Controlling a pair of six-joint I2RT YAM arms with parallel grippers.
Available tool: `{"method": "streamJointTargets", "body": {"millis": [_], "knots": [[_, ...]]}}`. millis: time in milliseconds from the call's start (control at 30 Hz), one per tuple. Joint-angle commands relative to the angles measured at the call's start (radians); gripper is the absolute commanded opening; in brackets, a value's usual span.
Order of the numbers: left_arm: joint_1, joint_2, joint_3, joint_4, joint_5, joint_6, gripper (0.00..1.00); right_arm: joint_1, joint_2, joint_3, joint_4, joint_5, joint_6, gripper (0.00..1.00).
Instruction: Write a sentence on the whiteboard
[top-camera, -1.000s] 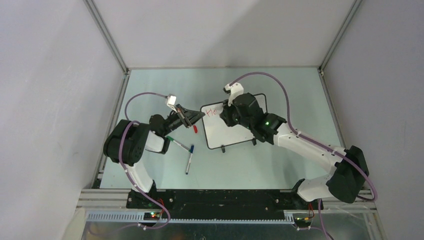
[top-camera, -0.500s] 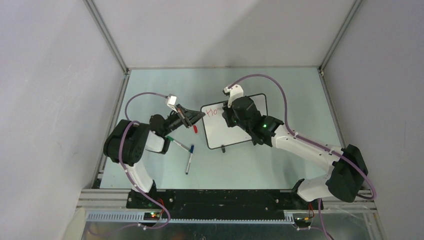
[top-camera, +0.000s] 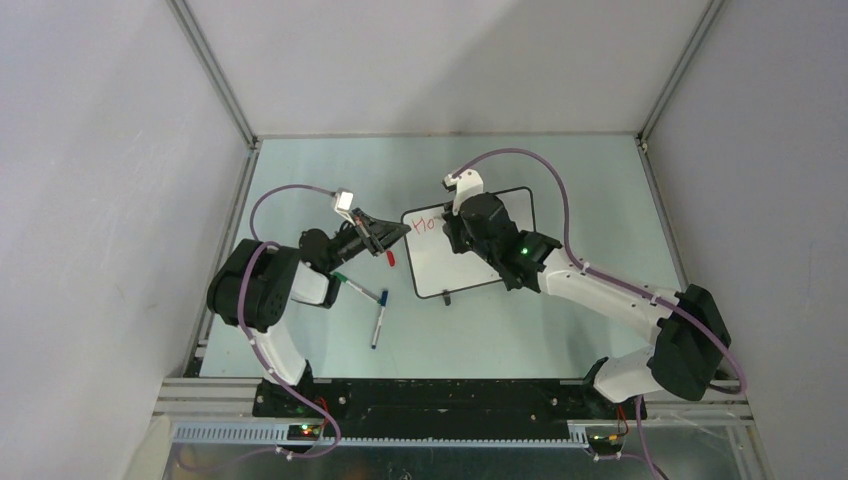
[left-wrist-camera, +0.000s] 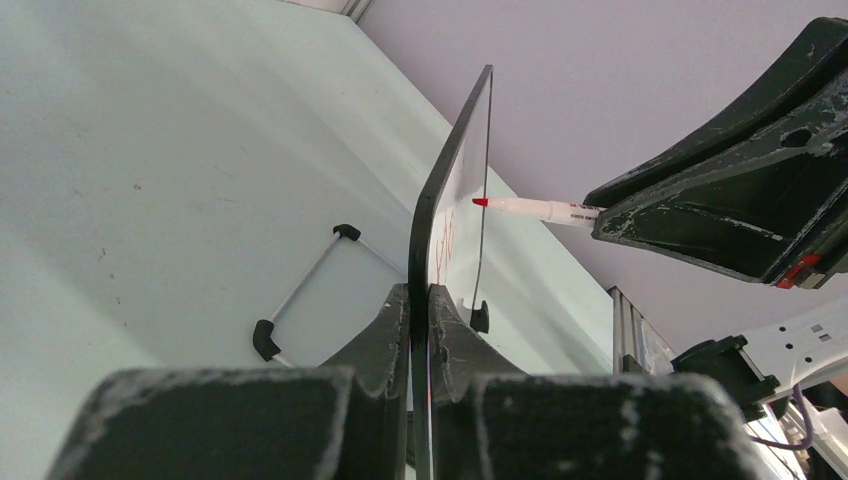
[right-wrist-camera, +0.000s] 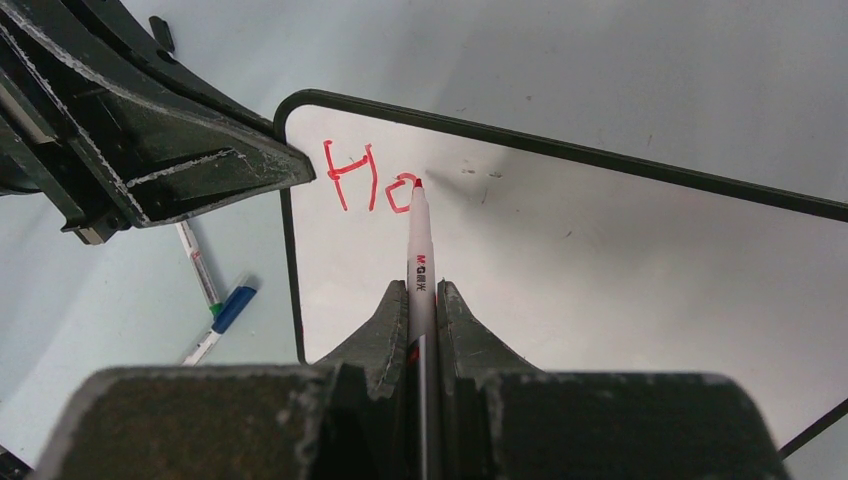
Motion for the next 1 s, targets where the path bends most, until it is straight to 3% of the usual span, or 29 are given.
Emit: {"method": "streamJointTargets", "body": {"millis": [0, 967], "knots": [[-0.016, -0.005, 0.013, 0.029, 0.004, 0.055, 0.00, 0.005, 0.006, 0.006, 0.041, 0.027, -0.011, 0.00], [-0.016, -0.009, 0.010, 0.029, 0.006, 0.057, 0.00, 0.000, 0.042, 0.014, 0.001, 0.053, -0.004, 0.00]]}}
